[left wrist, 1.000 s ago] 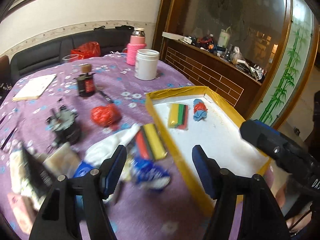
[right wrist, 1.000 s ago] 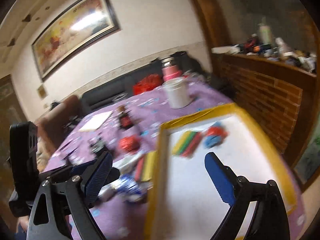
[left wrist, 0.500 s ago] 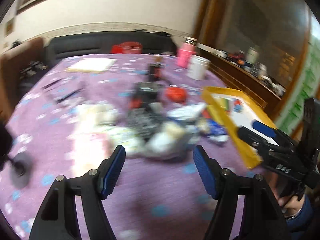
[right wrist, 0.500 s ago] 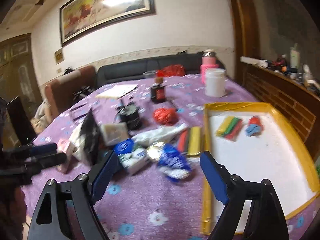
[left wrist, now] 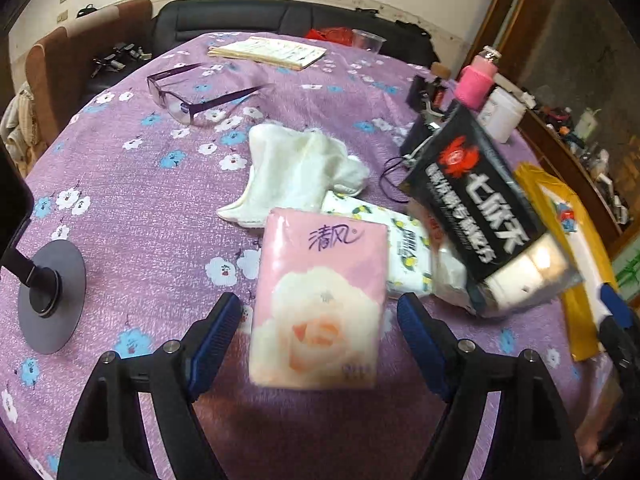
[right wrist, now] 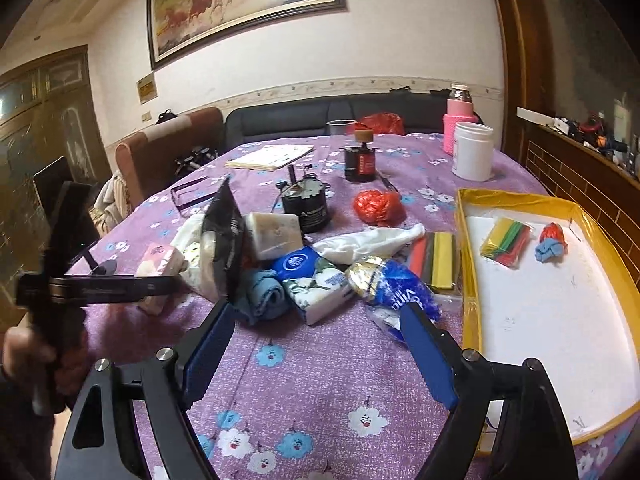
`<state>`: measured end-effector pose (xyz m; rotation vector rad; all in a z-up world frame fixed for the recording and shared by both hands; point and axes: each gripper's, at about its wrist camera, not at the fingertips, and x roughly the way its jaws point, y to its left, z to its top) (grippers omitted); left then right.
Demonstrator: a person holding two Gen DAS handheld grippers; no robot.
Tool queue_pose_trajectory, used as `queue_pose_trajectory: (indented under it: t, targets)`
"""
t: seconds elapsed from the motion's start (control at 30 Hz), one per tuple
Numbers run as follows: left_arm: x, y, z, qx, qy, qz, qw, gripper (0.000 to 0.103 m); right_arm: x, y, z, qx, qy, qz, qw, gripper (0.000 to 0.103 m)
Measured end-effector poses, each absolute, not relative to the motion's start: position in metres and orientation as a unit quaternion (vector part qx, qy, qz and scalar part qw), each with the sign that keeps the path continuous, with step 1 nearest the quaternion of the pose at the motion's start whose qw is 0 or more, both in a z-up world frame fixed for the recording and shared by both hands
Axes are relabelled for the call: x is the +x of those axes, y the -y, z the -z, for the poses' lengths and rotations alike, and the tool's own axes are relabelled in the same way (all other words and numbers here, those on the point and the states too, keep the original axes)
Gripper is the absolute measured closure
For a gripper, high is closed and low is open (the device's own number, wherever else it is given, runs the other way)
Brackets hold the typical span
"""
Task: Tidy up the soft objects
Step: 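Move both grippers back toward the items on the table, then grasp the black printed bag with the right gripper while the left grasps the pink tissue pack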
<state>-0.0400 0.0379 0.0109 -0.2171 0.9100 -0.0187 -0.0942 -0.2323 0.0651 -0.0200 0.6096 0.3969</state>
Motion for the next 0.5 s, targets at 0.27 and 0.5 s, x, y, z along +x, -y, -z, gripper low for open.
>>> queue_pose_trajectory:
  t: [0.27, 0.5]
  targets:
    - [-0.049, -0.043, -0.017, -0.124, -0.402, 0.014, 0.907, 0.053, -0.069, 0.183, -0.086, -0.051, -0.314, -0.267, 0.91, 0.015]
    - [-0.052, -0.039, -0.022, -0.115, -0.387, 0.017, 0.915, 0.053, -0.016, 0.131, -0.058, -0.039, -0.369, -0.293, 0.881, 0.032]
